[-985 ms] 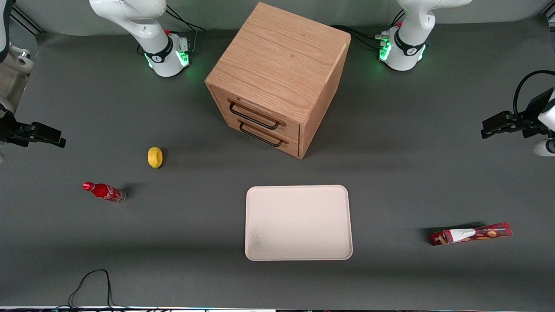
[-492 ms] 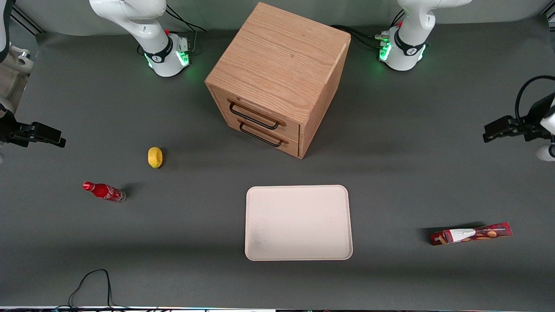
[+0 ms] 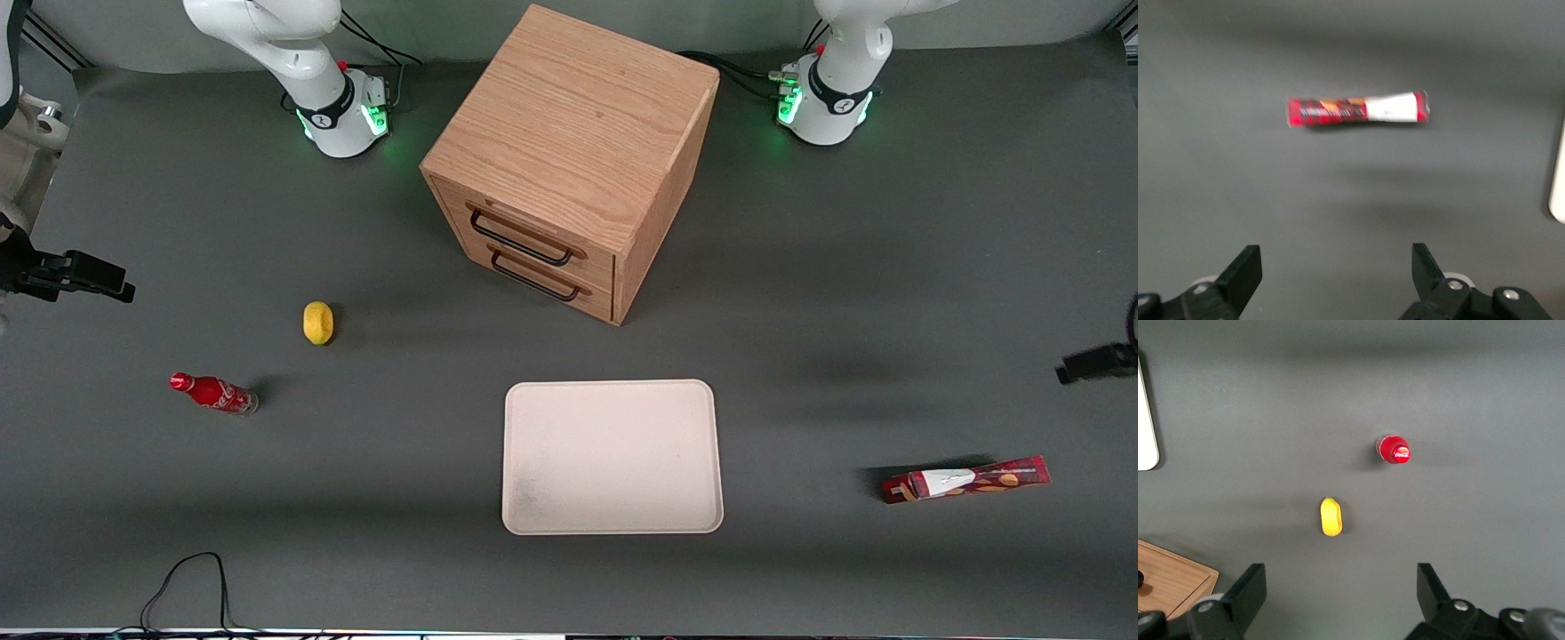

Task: Place red cookie box on tray
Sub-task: 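Move the left gripper toward the red tartan shortbread box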

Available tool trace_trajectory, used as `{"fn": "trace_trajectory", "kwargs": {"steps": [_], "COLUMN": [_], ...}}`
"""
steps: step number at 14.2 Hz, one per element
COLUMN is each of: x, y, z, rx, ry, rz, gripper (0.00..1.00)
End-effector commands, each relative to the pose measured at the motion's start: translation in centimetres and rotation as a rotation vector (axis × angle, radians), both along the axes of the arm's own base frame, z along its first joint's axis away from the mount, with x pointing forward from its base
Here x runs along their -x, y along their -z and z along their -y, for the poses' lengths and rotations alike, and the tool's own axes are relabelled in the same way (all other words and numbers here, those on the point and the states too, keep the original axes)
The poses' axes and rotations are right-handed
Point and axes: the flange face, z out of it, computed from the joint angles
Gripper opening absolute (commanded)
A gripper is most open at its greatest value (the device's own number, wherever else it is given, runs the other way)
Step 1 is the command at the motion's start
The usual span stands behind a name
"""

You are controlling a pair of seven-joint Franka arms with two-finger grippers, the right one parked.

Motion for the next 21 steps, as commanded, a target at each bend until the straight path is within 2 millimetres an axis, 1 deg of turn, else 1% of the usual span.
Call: {"fn": "trace_trajectory", "kwargs": {"steps": [1,3,5,7,9,12,14,17,18,20,21], "x": [-3.7,-5.1,-5.4,-5.5,-5.9,-6.1,-6.1,-6.1,-6.1,-6.0,-6.2], "y": [0.1,0.6,0.8,1.1,1.6,2.7,2.7,3.6,3.7,3.8,4.7], "z": [-0.6,-0.3,-0.1,0.4,0.8,2.2,2.4,2.3,2.2,1.8,1.8], "rx": [-0.002,-0.004,-0.007,0.001,0.022,0.047,0.06,0.06,0.062,0.065,0.065], "ry": [0.012,0.019,0.022,-0.039,-0.238,-0.652,-0.937,-1.31,-1.396,-1.514,-1.552], "rz": [0.047,0.07,0.077,0.08,0.088,0.07,0.068,0.054,0.054,0.055,0.043], "gripper": [1.0,1.0,1.0,1.0,1.0,1.0,1.0,1.0,1.0,1.0,1.0]}}
